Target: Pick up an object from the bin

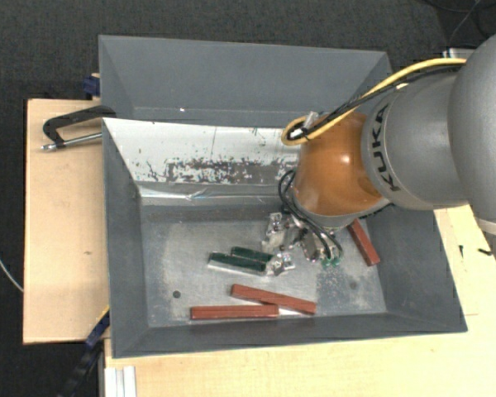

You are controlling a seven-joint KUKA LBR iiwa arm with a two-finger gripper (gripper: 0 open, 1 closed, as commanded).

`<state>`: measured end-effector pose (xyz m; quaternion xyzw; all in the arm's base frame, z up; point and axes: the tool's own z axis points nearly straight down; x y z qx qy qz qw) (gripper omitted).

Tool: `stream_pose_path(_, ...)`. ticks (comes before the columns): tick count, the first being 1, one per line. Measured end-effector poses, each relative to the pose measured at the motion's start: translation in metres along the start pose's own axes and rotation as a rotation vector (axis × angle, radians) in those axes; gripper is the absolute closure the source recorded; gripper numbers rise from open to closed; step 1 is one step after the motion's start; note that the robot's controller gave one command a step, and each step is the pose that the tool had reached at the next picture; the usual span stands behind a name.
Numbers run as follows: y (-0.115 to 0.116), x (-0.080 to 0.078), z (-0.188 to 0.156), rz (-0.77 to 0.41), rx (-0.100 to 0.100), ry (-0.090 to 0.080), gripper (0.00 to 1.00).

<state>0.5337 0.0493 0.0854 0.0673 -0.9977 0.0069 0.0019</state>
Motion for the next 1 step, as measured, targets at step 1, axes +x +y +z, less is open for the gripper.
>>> stream_pose_path(1, -0.0084, -0.0154, -0.1274, -0.379, -0.012, -0.013, 1.00)
